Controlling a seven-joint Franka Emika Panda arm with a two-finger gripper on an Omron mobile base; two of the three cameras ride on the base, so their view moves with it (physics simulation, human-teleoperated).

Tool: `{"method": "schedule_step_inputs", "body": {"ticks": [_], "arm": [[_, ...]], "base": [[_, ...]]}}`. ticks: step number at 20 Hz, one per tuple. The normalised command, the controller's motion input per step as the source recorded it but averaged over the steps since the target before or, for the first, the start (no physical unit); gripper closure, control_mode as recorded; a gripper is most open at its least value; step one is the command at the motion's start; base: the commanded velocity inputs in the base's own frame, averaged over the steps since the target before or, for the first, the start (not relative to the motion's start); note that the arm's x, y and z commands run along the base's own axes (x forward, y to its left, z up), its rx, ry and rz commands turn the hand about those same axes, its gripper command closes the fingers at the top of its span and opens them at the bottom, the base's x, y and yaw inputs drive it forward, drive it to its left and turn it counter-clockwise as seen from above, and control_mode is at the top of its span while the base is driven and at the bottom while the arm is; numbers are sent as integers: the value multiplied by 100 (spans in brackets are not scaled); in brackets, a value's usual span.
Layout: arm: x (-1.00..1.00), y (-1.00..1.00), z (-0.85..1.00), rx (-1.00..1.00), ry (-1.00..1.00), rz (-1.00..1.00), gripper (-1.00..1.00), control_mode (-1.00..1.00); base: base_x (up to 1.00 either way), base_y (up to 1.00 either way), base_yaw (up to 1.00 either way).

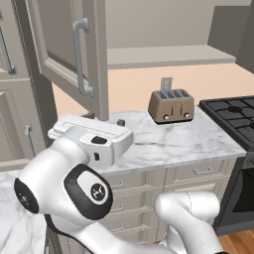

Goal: Open the cabinet. Pick the dish brush and place it next to the sink. Then close the cabinet.

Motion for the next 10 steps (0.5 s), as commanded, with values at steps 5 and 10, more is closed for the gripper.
{"method": "schedule_step_inputs", "body": {"ticks": [5, 10], "arm": [[33, 13, 0, 0, 6, -14, -100, -100], [27, 15, -2, 0, 5, -12, -100, -100]], "base": [[0, 0, 0], [0, 0, 0]]}}
